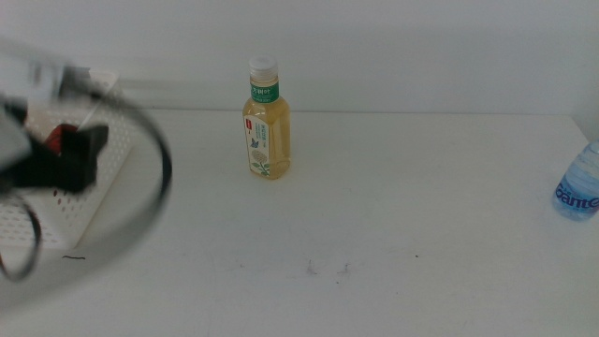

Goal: Use arms to grab the bottles and put them into the dustbin to the left of the table.

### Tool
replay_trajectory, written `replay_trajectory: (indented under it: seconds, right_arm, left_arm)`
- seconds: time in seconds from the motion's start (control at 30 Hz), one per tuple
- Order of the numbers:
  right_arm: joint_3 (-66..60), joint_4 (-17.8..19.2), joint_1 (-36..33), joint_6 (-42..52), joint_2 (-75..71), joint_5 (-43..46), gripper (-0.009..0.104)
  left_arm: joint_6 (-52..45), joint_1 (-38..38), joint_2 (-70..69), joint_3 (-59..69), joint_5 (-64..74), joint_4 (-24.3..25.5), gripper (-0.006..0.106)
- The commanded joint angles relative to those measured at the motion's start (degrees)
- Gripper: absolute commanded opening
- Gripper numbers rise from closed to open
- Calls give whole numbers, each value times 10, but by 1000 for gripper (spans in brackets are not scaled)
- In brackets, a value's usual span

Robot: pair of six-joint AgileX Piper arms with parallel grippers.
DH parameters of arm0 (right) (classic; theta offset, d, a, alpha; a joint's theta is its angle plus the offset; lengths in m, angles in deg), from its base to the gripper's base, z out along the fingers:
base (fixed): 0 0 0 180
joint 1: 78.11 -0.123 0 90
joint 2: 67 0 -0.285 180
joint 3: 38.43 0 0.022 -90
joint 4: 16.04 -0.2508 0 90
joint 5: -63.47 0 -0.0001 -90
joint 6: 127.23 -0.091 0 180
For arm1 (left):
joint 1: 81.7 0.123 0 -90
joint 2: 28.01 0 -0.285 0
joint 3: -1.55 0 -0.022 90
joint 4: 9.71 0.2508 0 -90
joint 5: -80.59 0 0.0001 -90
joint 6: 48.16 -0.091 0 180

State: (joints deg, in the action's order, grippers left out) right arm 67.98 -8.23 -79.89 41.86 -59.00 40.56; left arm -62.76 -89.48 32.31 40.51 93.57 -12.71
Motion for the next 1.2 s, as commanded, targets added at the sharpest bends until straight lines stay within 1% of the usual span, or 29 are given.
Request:
replay_trajectory:
  seconds: [0.0,0.03,0.1,0.2,0.27,0.33,0.47,0.63,0.77,0.8,0.93,1.17]
  right_arm:
    - [-2,6,3,4,-2,4,87]
    - [-2,6,3,4,-2,4,87]
    - [-2,6,3,4,-2,4,87]
    - [-2,6,3,4,-2,4,87]
    - [-2,6,3,4,-2,4,87]
    - [-2,6,3,4,-2,4,87]
    - [-2,6,3,4,-2,4,87]
    - [-2,6,3,4,-2,4,87]
    - [-2,6,3,4,-2,4,87]
    - [-2,6,3,4,-2,4,87]
    - [-2,6,3,4,-2,4,87]
    - [-2,6,3,4,-2,4,87]
  left_arm:
    - [10,-22,-43,96,-135,-15,94]
    - [19,-32,-51,144,-188,-15,94]
    - [54,-55,-54,243,-338,-15,94]
    - [91,-82,-14,358,-553,-15,94]
    - [92,-87,36,383,-620,-15,94]
    - [92,-87,87,383,-647,-11,94]
    - [108,-87,196,376,-729,14,94]
    - [146,-87,327,299,-757,63,94]
    - [172,-87,416,212,-757,126,94]
    - [181,-87,437,191,-757,135,94]
    - [196,-87,506,120,-757,148,94]
    - [211,-87,593,3,-749,154,94]
